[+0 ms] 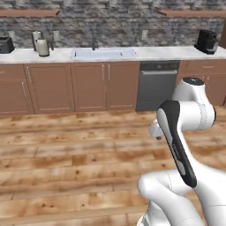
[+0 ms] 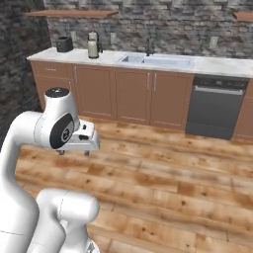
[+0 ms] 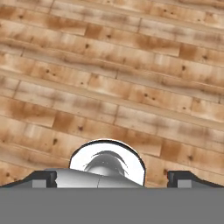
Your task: Navigate to the dishwasher.
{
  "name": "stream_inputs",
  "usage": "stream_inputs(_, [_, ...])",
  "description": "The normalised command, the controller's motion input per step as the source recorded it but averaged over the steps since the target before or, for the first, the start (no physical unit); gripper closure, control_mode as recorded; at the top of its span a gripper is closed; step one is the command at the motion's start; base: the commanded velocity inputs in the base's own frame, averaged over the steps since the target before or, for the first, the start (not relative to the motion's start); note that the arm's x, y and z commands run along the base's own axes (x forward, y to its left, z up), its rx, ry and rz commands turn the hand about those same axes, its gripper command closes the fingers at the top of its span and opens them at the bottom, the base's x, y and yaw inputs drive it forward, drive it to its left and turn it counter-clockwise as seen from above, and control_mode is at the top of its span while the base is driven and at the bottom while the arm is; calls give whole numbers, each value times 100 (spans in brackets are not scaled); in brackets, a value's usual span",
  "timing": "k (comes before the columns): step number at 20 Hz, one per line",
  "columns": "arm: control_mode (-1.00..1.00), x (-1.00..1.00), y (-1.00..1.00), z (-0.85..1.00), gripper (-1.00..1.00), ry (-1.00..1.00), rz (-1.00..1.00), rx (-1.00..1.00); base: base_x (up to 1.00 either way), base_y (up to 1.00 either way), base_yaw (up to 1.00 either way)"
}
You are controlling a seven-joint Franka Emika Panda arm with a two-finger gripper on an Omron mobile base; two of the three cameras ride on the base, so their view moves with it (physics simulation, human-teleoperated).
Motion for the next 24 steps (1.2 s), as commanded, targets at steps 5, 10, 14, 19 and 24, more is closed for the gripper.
stream_inputs(5, [100, 0, 0, 0, -100, 0, 0, 0, 100, -19, 0])
stream_inputs(10, [100, 0, 0, 0, -100, 0, 0, 0, 100, -41, 0])
stream_inputs(14, [100, 0, 0, 0, -100, 0, 0, 0, 100, -48, 0])
stream_inputs(19, [100, 0, 0, 0, -100, 0, 0, 0, 100, -59, 0])
stream_inputs(24, [100, 0, 0, 0, -100, 0, 0, 0, 93, -75, 0])
